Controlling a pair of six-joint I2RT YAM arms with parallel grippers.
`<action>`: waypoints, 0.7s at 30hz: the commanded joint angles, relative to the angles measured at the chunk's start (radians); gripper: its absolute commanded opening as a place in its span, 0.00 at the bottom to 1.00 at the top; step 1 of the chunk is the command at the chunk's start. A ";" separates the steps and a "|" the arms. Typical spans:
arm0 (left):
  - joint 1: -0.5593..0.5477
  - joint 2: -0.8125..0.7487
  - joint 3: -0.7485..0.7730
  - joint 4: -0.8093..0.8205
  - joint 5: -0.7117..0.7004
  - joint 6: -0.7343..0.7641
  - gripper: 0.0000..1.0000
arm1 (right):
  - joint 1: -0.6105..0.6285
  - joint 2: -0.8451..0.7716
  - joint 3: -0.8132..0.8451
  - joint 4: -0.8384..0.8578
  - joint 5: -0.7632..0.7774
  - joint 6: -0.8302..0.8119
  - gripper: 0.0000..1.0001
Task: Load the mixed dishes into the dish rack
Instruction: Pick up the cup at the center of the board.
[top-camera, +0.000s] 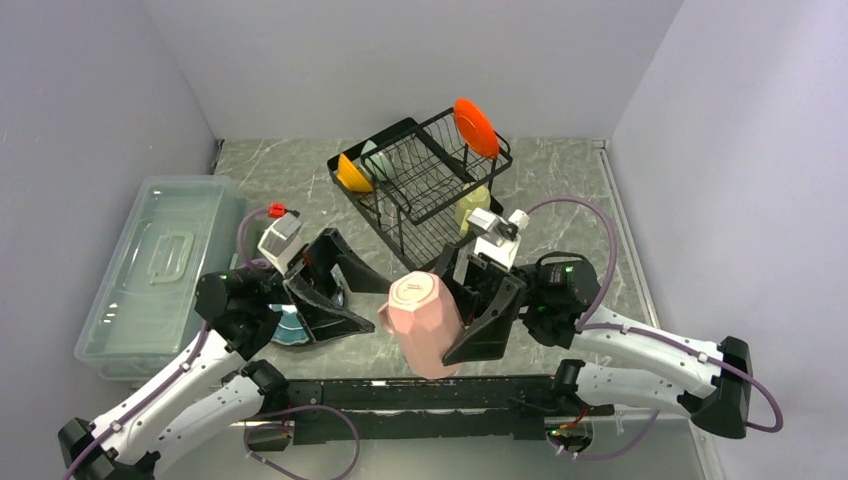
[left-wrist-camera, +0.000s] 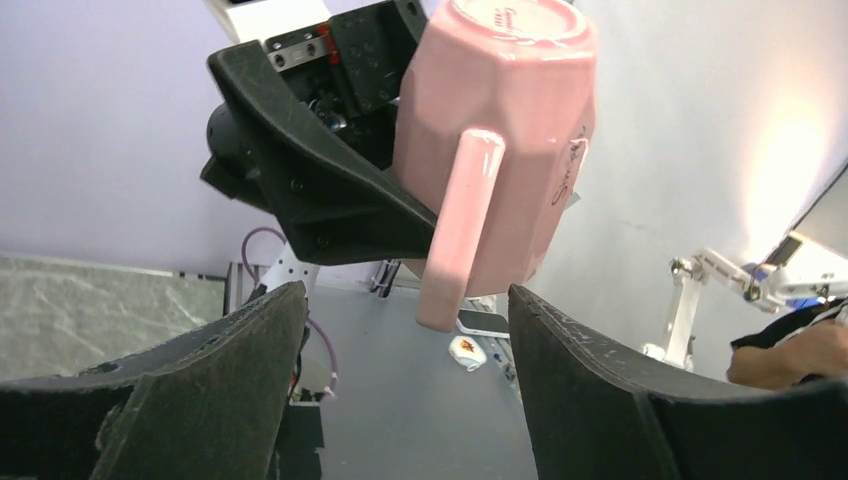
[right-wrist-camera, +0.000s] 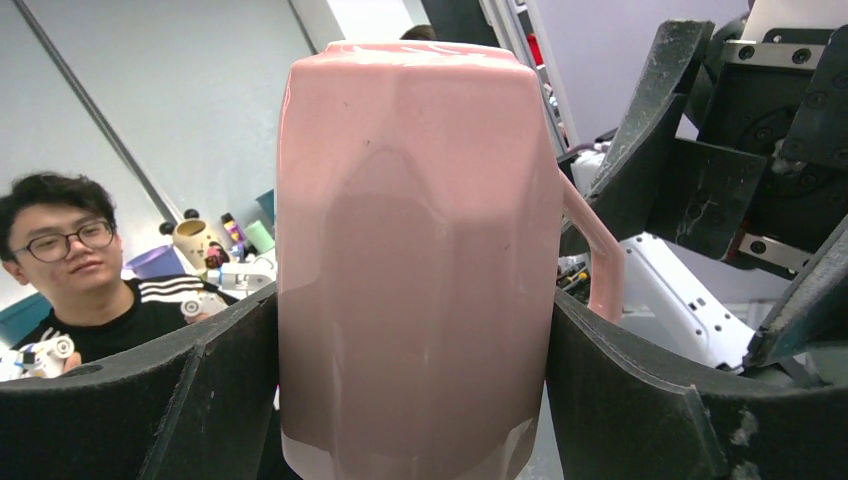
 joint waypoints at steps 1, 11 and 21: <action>-0.004 0.016 -0.011 0.257 0.059 -0.080 0.77 | 0.024 0.023 0.102 0.160 0.043 -0.031 0.50; -0.004 0.036 -0.002 0.443 0.079 -0.186 0.54 | 0.041 0.106 0.156 0.209 0.032 -0.031 0.49; -0.003 0.025 0.038 0.419 0.090 -0.189 0.43 | 0.043 0.153 0.164 0.250 0.034 -0.016 0.50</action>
